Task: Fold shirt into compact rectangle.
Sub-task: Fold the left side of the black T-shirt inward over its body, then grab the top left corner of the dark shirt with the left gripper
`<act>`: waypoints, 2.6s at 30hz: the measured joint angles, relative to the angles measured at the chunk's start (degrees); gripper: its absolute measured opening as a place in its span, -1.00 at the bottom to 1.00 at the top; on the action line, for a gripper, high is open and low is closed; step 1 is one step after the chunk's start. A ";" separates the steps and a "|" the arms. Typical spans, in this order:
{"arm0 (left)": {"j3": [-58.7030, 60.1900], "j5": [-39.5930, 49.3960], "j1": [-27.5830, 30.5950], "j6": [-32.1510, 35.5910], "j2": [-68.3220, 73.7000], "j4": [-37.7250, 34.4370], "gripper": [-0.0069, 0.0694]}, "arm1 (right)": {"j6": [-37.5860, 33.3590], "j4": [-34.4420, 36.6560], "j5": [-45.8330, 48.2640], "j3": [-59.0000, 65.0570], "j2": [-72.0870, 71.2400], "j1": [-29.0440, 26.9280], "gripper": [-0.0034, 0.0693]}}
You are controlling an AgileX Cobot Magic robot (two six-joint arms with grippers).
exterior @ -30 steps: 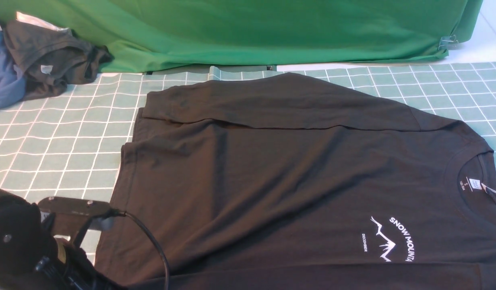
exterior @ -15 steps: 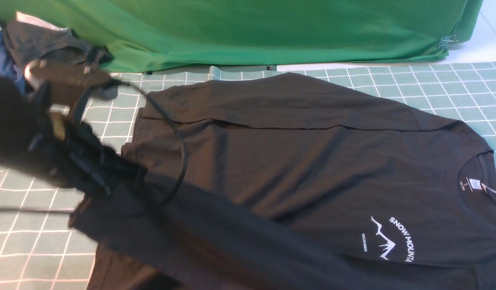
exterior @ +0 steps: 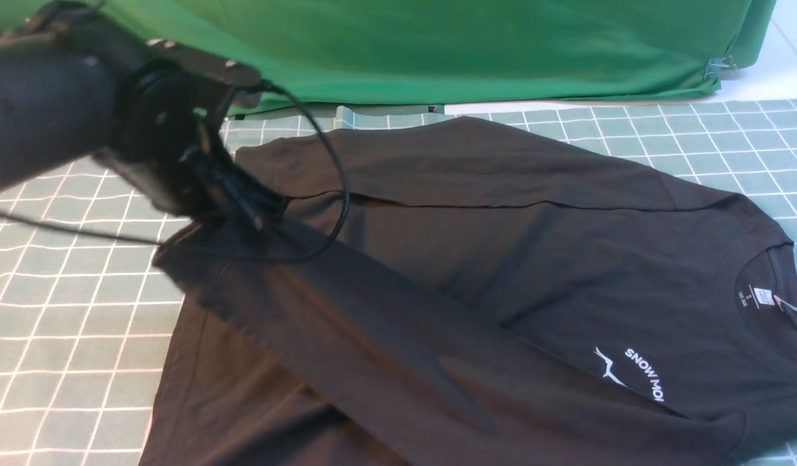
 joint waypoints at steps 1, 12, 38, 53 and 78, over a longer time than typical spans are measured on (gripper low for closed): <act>-1.13 0.00 0.29 -0.14 0.86 -0.10 -0.79 | 0.00 0.00 0.06 0.00 0.00 0.00 -0.74; -7.14 0.99 4.22 0.61 6.98 -1.43 -0.79 | 0.00 0.00 1.47 0.00 0.00 0.00 -0.70; -21.77 -3.88 8.74 -7.35 15.73 -9.43 0.45 | -0.02 0.00 1.47 0.00 0.00 0.00 -0.65; -37.40 1.03 14.04 -2.65 36.25 -14.01 0.29 | -0.02 0.00 1.47 0.00 0.00 0.00 -0.65; -37.88 -2.69 14.60 1.50 39.76 -15.26 -0.65 | -0.02 0.00 1.47 0.00 0.00 0.00 -0.63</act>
